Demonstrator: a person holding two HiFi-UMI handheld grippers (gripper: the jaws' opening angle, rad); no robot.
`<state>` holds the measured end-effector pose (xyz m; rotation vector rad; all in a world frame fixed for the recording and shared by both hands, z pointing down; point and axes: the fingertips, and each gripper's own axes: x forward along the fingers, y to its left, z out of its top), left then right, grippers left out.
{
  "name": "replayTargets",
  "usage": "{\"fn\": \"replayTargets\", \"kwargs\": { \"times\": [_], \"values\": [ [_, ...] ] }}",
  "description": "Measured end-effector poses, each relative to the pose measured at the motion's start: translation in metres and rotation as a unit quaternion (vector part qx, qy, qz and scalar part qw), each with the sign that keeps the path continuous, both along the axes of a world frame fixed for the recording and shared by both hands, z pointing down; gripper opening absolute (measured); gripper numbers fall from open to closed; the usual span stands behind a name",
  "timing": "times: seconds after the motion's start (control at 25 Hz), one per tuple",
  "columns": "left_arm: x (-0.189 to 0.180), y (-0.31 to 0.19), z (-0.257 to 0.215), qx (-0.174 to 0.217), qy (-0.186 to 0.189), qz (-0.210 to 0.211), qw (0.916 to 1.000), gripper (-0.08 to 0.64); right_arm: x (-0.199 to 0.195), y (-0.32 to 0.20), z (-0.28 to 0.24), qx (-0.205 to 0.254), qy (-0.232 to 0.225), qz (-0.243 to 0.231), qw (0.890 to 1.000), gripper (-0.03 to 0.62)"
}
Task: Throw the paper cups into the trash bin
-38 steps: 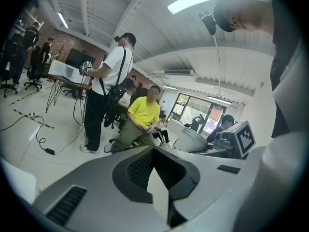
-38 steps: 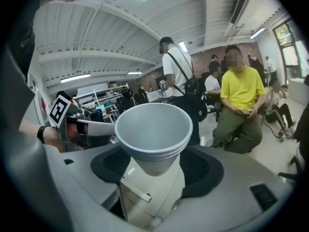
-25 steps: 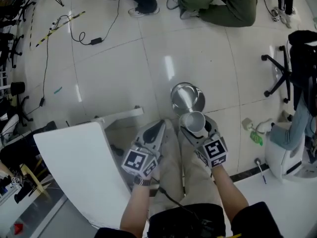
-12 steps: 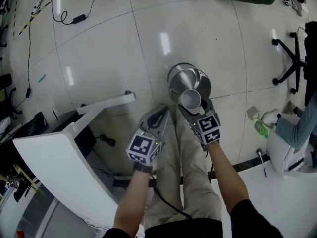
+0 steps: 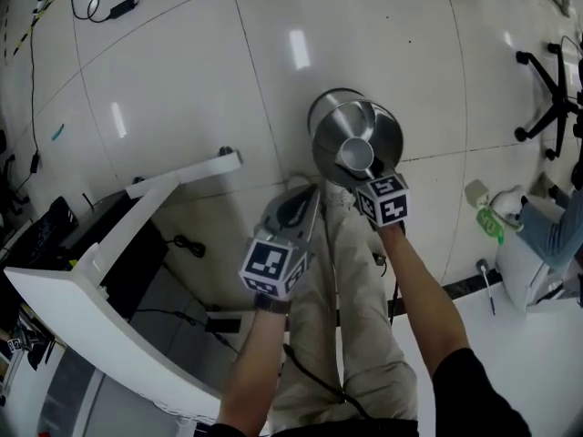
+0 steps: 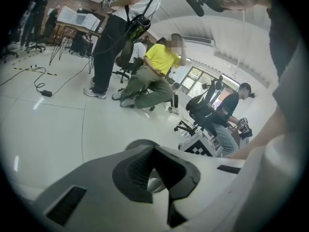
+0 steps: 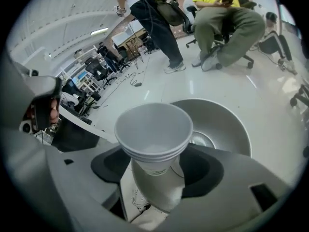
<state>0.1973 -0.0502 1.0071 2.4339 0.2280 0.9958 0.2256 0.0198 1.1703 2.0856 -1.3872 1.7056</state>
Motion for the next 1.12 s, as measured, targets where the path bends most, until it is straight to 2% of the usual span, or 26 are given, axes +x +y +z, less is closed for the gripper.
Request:
{"fn": "replayTargets", "kwargs": {
  "times": [0.28,0.44,0.56,0.64,0.72,0.8,0.88,1.0,1.12],
  "values": [
    [-0.014,-0.016,0.022,0.011,-0.015,-0.027,0.9995,0.003,-0.004,-0.007,0.092,-0.057,-0.065,-0.030,0.996,0.327],
    [-0.025,-0.025,0.024,0.008,-0.021,-0.042,0.9989,0.003,-0.026,-0.003,0.131,-0.097,-0.138,-0.039,0.985,0.327],
    [-0.030,-0.027,0.028,0.010,-0.015,-0.056,0.9983,0.003,-0.030,-0.001,0.153,-0.126,-0.185,-0.010,0.975,0.328],
    [-0.034,-0.025,0.034,0.006,-0.022,-0.054,0.9983,0.003,-0.020,-0.001,0.166,-0.139,-0.185,0.020,0.973,0.328],
    [-0.038,-0.023,0.040,0.001,-0.029,-0.057,0.9980,0.003,-0.025,0.002,0.179,-0.156,-0.201,0.016,0.967,0.328],
    [-0.040,-0.025,0.043,-0.002,-0.030,-0.067,0.9973,0.003,-0.038,0.003,0.189,-0.163,-0.232,0.009,0.959,0.328],
    [-0.043,-0.028,0.046,-0.003,-0.035,-0.077,0.9964,0.003,-0.042,0.002,0.196,-0.157,-0.253,0.026,0.954,0.330],
    [-0.048,-0.027,0.048,-0.011,-0.055,-0.078,0.9954,0.003,-0.042,0.003,0.202,-0.154,-0.265,0.048,0.951,0.333],
    [-0.051,-0.030,0.051,-0.008,-0.059,-0.093,0.9939,0.003,-0.045,0.004,0.204,-0.161,-0.273,0.035,0.948,0.333]
  ]
}}
